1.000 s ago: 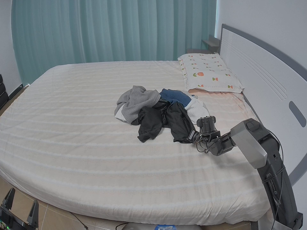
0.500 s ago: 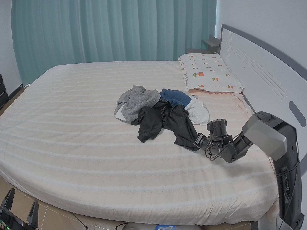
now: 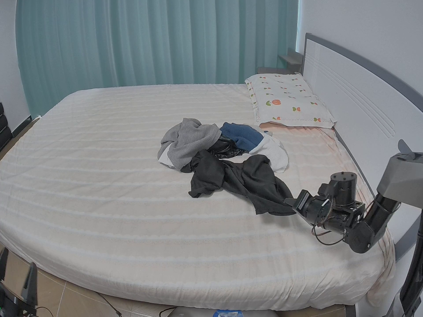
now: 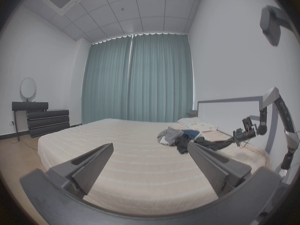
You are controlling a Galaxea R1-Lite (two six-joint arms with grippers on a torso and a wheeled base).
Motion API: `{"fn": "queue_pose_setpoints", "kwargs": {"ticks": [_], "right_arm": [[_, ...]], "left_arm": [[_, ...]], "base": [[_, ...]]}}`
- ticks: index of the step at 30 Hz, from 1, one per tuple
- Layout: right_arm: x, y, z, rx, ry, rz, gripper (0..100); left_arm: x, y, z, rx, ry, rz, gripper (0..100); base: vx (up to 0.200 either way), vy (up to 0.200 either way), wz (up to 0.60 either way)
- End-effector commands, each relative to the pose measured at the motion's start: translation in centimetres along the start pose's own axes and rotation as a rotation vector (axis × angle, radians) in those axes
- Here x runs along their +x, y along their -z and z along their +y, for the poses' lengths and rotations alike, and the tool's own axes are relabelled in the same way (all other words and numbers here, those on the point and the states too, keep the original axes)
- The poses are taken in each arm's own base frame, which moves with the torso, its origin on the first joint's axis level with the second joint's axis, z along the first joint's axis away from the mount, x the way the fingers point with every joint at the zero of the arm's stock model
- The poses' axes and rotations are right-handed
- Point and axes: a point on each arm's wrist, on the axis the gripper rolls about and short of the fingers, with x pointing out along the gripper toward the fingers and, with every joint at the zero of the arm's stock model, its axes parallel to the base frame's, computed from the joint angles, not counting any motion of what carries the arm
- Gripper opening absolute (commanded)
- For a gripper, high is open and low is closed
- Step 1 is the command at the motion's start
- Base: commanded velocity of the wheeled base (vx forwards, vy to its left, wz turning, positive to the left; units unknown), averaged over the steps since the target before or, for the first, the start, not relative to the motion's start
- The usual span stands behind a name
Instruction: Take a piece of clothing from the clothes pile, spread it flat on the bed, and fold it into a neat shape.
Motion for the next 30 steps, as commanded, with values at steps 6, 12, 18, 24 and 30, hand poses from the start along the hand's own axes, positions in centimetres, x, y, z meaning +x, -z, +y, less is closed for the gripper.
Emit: {"fn": "queue_pose_setpoints", "kwargs": {"ticks": [6, 12, 18, 24, 30], "right_arm": [[-8.8, -2.7, 7.7, -0.063, -0.347, -0.164, 0], [-11.9, -5.9, 12.2, -0.082, -0.44, -0.238, 0], [-14.7, -8.4, 15.5, -0.091, -0.478, -0.259, 0], [-14.4, -7.7, 16.4, -0.104, -0.481, -0.208, 0], [-12.4, -5.2, 16.3, -0.106, -0.459, -0.108, 0]], "left_arm": [[9.4, -5.4, -1.0, 0.042, 0.183, 0.326, 100], [16.1, -3.8, -2.7, 0.037, 0.294, 0.443, 100], [21.1, -0.6, -6.2, 0.034, 0.415, 0.521, 100], [24.4, 3.7, -10.4, 0.005, 0.446, 0.598, 100], [27.0, 7.5, -14.3, -0.028, 0.454, 0.64, 100]], "base": [[0.0, 0.0, 0.0], [0.0, 0.0, 0.0], [0.0, 0.0, 0.0], [0.0, 0.0, 0.0], [0.0, 0.0, 0.0]]}}
